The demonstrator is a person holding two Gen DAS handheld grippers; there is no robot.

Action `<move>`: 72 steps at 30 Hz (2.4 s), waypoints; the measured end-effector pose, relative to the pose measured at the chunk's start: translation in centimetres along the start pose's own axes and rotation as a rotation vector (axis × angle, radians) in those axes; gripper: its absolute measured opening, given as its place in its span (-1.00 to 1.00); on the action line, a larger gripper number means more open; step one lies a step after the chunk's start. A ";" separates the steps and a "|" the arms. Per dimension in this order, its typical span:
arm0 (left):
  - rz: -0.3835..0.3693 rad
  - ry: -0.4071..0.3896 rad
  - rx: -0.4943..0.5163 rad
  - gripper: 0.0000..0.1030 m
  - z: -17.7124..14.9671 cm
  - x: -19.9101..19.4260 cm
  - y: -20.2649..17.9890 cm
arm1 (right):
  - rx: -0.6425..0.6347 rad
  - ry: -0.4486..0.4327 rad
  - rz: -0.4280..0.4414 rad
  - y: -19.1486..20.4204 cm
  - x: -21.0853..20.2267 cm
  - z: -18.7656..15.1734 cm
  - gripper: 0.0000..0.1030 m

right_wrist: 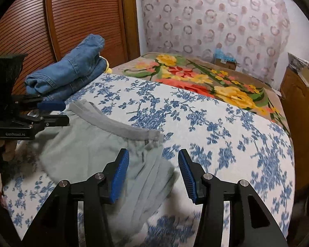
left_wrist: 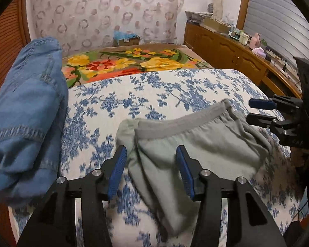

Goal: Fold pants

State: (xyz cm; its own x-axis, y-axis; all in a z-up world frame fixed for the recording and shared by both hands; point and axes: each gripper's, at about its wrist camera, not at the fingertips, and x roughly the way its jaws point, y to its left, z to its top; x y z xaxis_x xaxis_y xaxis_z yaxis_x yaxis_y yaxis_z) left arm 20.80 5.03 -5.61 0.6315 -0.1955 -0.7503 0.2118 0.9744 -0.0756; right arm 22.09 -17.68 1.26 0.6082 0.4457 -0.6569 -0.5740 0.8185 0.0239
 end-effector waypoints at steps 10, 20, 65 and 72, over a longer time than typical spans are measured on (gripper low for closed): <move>-0.026 -0.022 -0.009 -0.01 -3.5 -3.0 -0.1 | 0.079 0.047 0.007 0.7 -3.2 -4.2 0.00; -0.078 -0.035 -0.017 -0.17 -5.2 -3.9 -1.0 | 0.108 0.063 0.031 1.3 -3.9 -5.1 -0.28; -0.113 -0.037 -0.034 -0.76 -7.4 -6.8 -2.4 | 0.097 0.031 0.057 2.0 -8.2 -6.9 -0.84; -0.112 -0.007 -0.041 -0.61 -8.4 -5.9 -2.9 | 0.133 0.059 0.069 1.9 -8.2 -8.2 -0.84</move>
State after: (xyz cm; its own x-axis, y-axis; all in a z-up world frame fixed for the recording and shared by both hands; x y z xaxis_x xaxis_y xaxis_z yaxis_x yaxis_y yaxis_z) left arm 10.22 4.34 -6.42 0.6110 -0.3041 -0.7309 0.2507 0.9501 -0.1858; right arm 11.56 -22.75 0.54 0.5348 0.4834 -0.6931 -0.5331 0.8294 0.1671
